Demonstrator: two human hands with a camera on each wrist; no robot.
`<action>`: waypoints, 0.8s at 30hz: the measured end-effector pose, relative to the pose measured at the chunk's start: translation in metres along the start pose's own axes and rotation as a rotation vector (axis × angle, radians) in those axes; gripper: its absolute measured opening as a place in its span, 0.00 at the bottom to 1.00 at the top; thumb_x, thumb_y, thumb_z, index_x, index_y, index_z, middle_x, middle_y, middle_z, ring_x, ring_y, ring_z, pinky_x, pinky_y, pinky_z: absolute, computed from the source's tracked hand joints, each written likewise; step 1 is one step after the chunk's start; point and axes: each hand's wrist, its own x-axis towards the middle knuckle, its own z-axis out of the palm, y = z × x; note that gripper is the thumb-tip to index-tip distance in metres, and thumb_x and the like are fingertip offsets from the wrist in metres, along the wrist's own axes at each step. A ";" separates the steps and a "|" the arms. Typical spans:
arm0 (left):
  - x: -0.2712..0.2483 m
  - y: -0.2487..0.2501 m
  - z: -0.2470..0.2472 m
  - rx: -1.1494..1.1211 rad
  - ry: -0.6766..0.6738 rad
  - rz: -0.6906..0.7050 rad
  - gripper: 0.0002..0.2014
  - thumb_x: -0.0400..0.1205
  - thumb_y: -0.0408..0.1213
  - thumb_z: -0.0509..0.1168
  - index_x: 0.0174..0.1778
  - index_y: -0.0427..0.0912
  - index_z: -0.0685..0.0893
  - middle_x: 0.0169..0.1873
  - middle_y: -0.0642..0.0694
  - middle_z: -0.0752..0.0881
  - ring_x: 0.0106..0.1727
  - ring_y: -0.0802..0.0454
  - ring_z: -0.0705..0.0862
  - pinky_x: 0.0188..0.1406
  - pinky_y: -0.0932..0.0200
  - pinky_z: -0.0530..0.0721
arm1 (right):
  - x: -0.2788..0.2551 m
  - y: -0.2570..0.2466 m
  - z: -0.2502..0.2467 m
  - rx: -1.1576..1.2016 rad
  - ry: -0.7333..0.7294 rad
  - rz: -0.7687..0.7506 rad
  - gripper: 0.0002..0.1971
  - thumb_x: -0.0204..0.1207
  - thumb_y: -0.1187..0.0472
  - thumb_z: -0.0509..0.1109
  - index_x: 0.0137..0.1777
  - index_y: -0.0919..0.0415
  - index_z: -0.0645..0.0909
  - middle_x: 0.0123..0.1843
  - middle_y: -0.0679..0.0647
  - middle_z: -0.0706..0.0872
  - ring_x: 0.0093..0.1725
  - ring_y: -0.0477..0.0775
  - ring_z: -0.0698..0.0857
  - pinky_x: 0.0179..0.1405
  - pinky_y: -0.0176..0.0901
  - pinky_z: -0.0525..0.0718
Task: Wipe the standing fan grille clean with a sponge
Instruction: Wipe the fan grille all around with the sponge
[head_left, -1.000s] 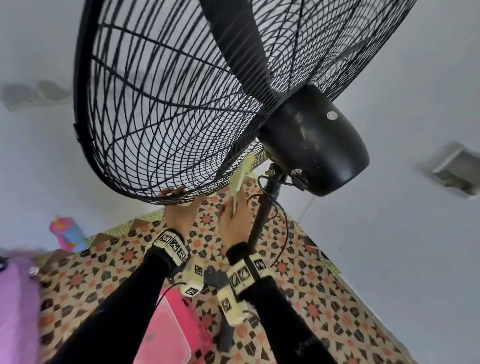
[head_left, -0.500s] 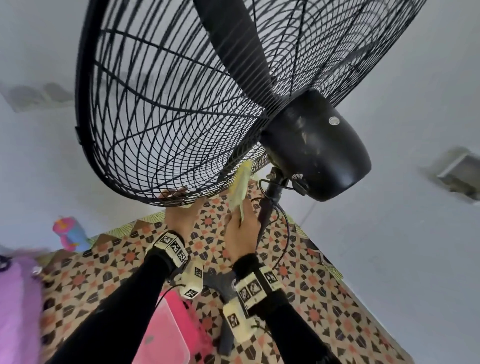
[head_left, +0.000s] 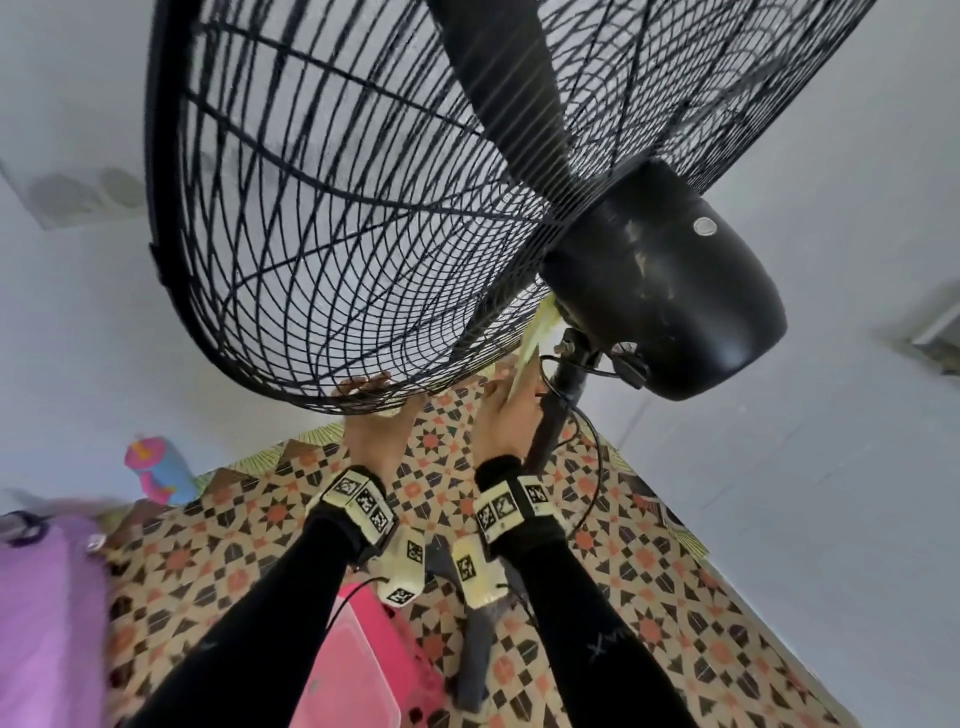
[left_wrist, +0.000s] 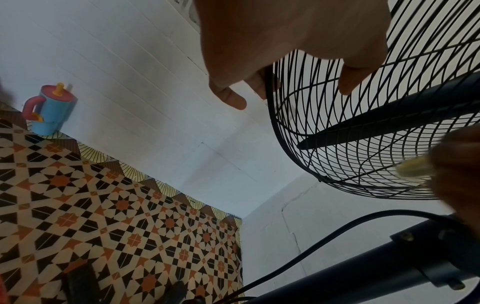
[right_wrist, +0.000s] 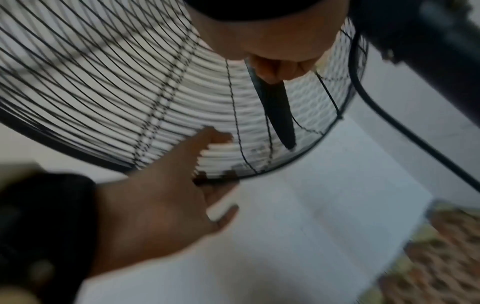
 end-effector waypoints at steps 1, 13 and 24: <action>0.008 -0.012 0.005 0.013 0.008 -0.004 0.50 0.55 0.84 0.75 0.69 0.60 0.80 0.57 0.47 0.93 0.59 0.32 0.91 0.62 0.32 0.90 | 0.001 0.010 0.011 -0.024 -0.011 0.007 0.30 0.90 0.63 0.58 0.89 0.51 0.54 0.42 0.53 0.86 0.34 0.43 0.83 0.35 0.23 0.82; -0.019 0.022 -0.008 -0.027 -0.025 0.076 0.44 0.63 0.71 0.78 0.70 0.47 0.85 0.63 0.47 0.90 0.63 0.44 0.88 0.72 0.40 0.85 | 0.008 0.055 0.040 0.083 -0.039 0.161 0.26 0.89 0.62 0.56 0.85 0.47 0.61 0.47 0.56 0.85 0.41 0.53 0.87 0.42 0.44 0.90; -0.025 0.025 -0.008 -0.064 -0.036 0.165 0.21 0.79 0.46 0.81 0.62 0.50 0.79 0.46 0.60 0.82 0.47 0.59 0.81 0.64 0.55 0.78 | 0.039 0.074 0.058 0.277 -0.282 0.674 0.19 0.86 0.57 0.69 0.72 0.64 0.72 0.66 0.59 0.86 0.55 0.57 0.90 0.36 0.42 0.91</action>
